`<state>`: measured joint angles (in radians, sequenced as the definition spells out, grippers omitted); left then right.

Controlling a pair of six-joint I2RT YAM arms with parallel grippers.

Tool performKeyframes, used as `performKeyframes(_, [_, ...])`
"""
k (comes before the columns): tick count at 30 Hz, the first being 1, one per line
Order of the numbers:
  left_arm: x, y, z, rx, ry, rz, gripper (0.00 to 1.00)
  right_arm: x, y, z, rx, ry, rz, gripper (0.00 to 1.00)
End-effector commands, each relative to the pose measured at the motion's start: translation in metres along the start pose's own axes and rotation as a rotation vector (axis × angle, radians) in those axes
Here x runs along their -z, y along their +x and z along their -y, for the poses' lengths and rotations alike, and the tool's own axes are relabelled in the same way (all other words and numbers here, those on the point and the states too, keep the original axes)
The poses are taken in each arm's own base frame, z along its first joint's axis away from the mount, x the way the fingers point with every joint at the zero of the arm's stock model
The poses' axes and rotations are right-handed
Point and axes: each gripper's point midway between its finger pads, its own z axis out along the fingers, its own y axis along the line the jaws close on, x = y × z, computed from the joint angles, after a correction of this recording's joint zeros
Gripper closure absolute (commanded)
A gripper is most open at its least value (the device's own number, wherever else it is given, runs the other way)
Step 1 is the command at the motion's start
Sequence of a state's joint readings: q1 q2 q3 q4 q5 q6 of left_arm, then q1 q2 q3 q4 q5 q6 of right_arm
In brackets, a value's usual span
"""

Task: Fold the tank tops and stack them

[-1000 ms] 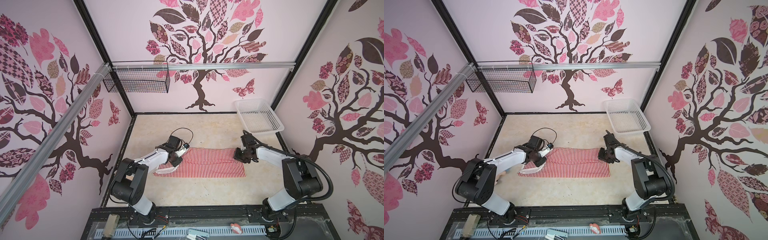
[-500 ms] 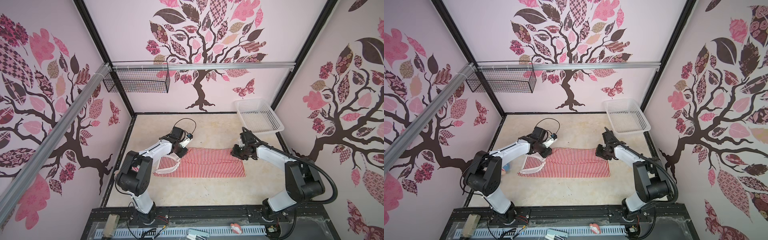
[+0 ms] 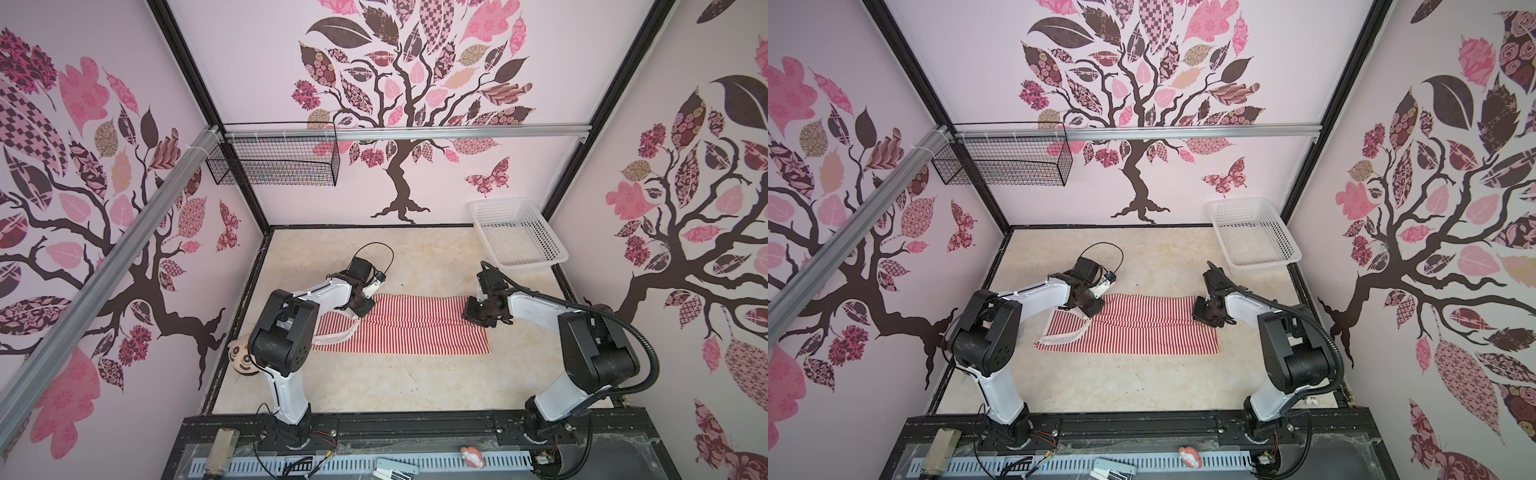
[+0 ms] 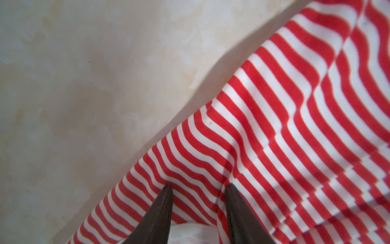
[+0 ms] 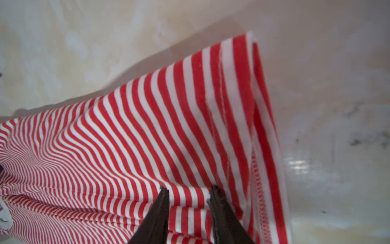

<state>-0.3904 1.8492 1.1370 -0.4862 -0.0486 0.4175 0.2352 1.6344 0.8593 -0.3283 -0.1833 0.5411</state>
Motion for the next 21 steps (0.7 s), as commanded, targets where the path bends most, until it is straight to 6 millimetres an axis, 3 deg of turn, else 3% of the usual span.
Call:
performKeyframes(1, [-0.001,0.021,-0.011,-0.004,-0.066,-0.058,0.54,-0.007,0.011,0.04,-0.028,0.146,-0.039,0.64])
performKeyframes(6, [0.011,0.023,-0.025,0.046,-0.1,-0.044,0.53,0.016,0.001,0.02,-0.011,0.072,0.001,0.64])
performKeyframes(12, [0.053,0.017,-0.03,0.1,-0.079,0.046,0.52,0.047,-0.016,-0.01,0.045,-0.014,0.106,0.61])
performKeyframes(16, [0.062,0.017,-0.011,0.099,0.008,0.06,0.51,0.034,-0.015,-0.016,0.055,-0.016,0.074,0.61])
performKeyframes(21, [0.055,0.025,0.011,0.08,0.088,0.032,0.51,0.012,-0.018,-0.014,0.049,-0.009,0.048,0.61])
